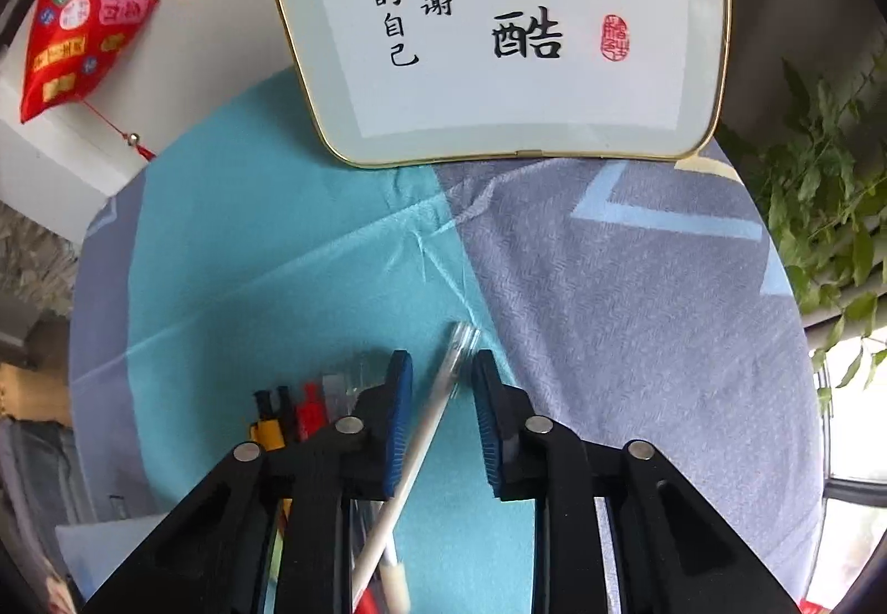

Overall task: Organize stationery
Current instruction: 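Grasp the white pen from the pen pile with the right tool, then carry the white pen over the cup and release it inside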

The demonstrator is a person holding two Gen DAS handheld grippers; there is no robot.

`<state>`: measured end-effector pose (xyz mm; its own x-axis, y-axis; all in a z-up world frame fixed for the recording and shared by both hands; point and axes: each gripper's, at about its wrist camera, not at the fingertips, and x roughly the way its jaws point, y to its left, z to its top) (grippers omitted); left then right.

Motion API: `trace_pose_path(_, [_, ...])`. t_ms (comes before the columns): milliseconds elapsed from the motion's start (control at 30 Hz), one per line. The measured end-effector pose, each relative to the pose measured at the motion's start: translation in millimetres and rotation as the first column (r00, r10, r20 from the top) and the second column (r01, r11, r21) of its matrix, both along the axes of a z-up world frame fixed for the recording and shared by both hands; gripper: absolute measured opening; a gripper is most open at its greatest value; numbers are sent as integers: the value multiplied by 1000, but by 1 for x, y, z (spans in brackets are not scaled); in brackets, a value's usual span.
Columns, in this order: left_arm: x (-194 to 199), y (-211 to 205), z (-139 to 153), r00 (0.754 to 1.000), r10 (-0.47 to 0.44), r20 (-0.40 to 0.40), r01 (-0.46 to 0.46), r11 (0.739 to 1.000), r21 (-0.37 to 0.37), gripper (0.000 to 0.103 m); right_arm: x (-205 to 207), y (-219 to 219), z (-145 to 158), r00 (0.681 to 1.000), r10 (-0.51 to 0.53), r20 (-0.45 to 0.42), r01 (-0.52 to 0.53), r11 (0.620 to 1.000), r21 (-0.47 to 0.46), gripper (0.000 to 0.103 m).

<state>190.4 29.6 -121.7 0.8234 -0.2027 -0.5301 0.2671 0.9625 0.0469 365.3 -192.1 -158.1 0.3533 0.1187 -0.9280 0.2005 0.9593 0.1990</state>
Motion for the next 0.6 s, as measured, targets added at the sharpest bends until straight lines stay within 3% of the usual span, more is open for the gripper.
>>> trace_pose_path(67, [0, 0, 0, 1000, -1, -1, 1, 1000, -3, 73, 2, 7, 0, 999, 31, 13, -31, 999, -17, 11])
trace_pose_path(167, [1, 1, 0, 1000, -2, -6, 1, 1000, -10, 73, -3, 14, 4, 996, 78, 43, -80, 995, 51, 11])
trace_pose_path(333, [2, 1, 0, 1000, -2, -7, 2, 1000, -13, 73, -32, 15, 42, 978, 125, 168, -134, 990, 45, 11])
trace_pose_path(467, [2, 1, 1, 1000, -1, -8, 1, 1000, -14, 73, -63, 22, 84, 945, 172, 277, -195, 979, 60, 11])
trace_pose_path(600, [2, 1, 0, 1000, -1, -8, 1, 1000, -15, 73, -96, 29, 127, 891, 222, 396, -263, 963, 52, 11])
